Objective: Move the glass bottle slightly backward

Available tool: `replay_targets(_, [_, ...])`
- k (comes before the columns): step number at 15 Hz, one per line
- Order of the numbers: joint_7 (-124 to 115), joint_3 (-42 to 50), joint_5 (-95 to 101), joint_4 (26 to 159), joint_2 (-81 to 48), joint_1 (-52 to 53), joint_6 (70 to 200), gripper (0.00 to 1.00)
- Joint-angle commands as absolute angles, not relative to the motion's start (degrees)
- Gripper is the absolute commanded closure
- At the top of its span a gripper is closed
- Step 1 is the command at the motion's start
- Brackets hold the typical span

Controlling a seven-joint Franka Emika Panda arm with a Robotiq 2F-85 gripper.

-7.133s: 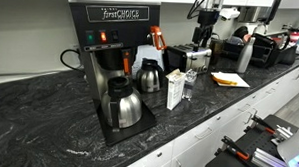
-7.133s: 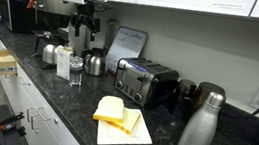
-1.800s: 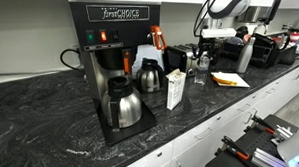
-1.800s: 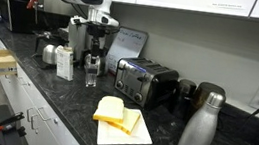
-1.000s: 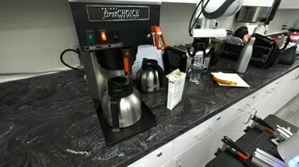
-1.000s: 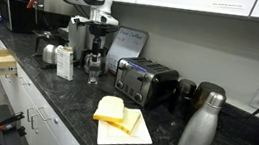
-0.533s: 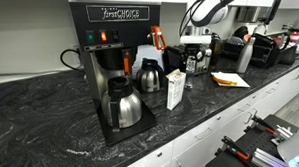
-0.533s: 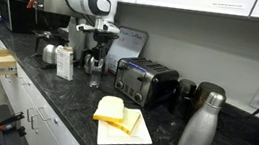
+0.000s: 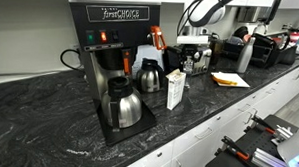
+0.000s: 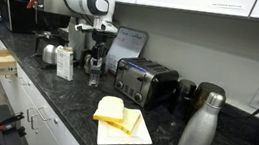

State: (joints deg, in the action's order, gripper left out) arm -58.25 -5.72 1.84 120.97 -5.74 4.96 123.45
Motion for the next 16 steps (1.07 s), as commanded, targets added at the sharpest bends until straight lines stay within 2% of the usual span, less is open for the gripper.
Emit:
replay_targets(1, [-58.5,-5.0,1.4,119.1,-7.2,5.7,122.3,0.66])
replay_targets(2, [-58.4,-5.0,1.4,119.1,-7.3,5.7,122.4,0.51])
replay_targets(3, [-58.3,-5.0,1.3,119.1,-7.3,5.8,122.5,0.43])
replay_targets(4, [-58.3,-5.0,1.3,119.2,-7.2,5.8,122.6,0.23])
replay_targets(7, [-58.1,-5.0,0.9,119.4,-7.0,5.7,122.9,0.03])
replay_targets(9, [-57.9,-5.0,0.9,119.6,-6.6,5.7,123.2,0.00])
replay_targets(16, [-55.2,-5.4,1.7,122.1,-1.8,6.0,126.2,0.00])
